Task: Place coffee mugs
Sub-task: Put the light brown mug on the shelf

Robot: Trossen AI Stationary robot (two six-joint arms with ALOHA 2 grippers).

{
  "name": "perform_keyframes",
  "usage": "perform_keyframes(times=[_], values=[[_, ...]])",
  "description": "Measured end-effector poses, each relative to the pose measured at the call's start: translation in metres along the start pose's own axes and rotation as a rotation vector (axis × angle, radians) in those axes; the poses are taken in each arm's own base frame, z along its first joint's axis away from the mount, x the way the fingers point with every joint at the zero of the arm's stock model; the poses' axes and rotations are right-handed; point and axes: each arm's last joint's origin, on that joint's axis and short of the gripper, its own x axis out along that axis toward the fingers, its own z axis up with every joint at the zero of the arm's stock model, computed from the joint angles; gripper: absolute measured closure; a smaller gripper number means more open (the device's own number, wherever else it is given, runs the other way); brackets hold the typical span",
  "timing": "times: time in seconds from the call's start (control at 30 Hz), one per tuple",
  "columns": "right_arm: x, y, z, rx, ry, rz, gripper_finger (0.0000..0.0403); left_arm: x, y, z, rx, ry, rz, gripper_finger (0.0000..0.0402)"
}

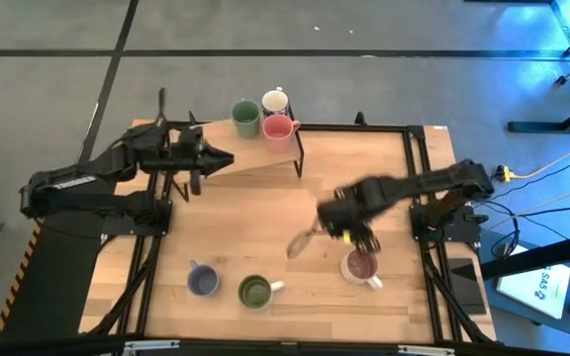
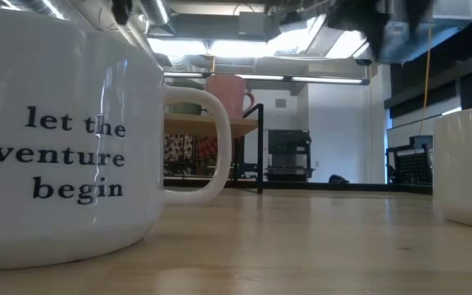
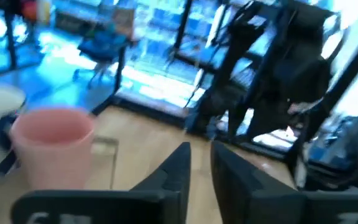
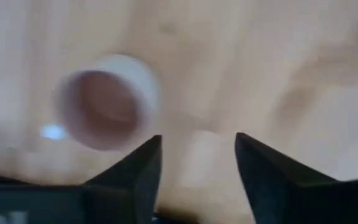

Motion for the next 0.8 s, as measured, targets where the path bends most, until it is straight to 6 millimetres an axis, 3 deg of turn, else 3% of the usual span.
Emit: perform_keyframes(times=[0.2,0.37,0.6,0.8], values=[[0.039,0.055,-0.003,0.153,-0.04,0.059,0.013,-0.019,-0.01,0.005,0.022,-0.054,-0.048,0.0291],[0.064,0.09,0.0,0.247,-0.114,0.11,0.0115,-0.026,-0.011,0.004,0.022,-0.05,-0.049,0.0283],[0.088,0.108,-0.006,0.375,-0.129,0.044,0.013,-0.025,-0.011,0.002,0.019,-0.026,-0.042,0.0282],[0.113,0.106,-0.017,0.433,-0.08,0.032,0.0132,-0.025,-0.01,0.0,0.017,-0.014,-0.038,0.0282]])
